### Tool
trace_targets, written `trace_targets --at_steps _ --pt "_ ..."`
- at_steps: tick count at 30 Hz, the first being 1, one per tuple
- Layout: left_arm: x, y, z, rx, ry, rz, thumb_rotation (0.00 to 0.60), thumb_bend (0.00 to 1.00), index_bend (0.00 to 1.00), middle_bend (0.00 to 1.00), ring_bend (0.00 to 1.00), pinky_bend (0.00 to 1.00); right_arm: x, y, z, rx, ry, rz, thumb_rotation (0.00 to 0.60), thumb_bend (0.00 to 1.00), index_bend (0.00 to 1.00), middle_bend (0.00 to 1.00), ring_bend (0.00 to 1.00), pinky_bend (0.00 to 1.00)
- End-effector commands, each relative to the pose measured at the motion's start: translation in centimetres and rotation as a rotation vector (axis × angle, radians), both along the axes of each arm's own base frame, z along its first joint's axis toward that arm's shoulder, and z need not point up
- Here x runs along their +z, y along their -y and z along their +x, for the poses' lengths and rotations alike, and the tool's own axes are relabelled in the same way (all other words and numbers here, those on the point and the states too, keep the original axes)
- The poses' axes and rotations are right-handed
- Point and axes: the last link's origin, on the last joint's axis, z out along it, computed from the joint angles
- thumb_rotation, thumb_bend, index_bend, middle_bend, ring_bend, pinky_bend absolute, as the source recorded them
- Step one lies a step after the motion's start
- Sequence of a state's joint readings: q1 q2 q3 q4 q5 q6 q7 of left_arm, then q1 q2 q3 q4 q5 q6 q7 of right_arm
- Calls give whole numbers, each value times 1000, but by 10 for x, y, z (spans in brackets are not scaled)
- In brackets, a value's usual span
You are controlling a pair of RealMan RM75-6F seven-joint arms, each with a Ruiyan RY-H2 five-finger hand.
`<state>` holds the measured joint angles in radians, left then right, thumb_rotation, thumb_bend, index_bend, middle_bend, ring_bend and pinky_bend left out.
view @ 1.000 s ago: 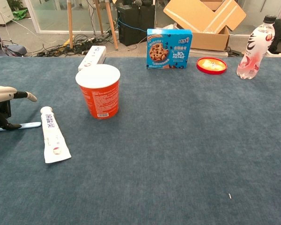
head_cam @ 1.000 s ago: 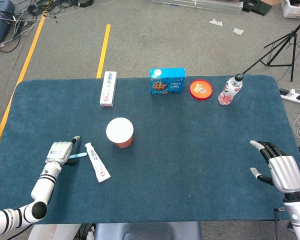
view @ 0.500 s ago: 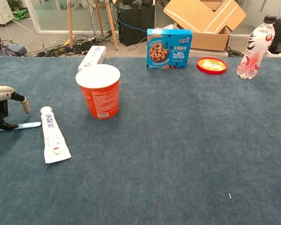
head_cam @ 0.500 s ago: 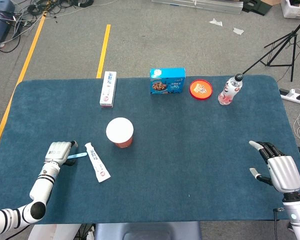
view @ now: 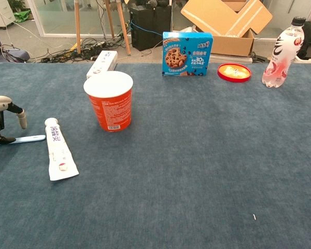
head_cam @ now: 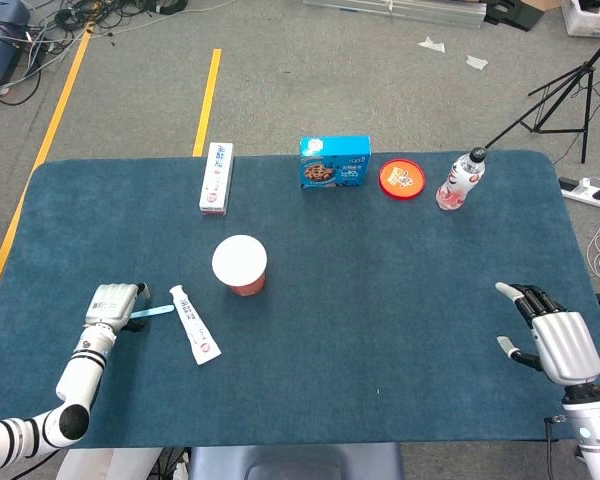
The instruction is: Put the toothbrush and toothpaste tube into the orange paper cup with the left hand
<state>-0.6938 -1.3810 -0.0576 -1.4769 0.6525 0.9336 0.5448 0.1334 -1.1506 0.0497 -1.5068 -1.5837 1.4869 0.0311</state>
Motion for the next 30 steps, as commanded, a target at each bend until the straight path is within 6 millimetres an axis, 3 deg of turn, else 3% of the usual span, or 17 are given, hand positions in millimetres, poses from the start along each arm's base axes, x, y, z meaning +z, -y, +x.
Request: trace_targets --at_steps 1,30 --pt "-1 1 -1 -3 -5 0 600 310 341 1000 1000 1000 0 0 0 1 2 -1 600 166 216 260 223 522" --pt "-4 5 -14 0 -24 19 600 252 414 1000 1000 1000 -1 0 0 -1 -4 4 600 166 216 260 223 523"
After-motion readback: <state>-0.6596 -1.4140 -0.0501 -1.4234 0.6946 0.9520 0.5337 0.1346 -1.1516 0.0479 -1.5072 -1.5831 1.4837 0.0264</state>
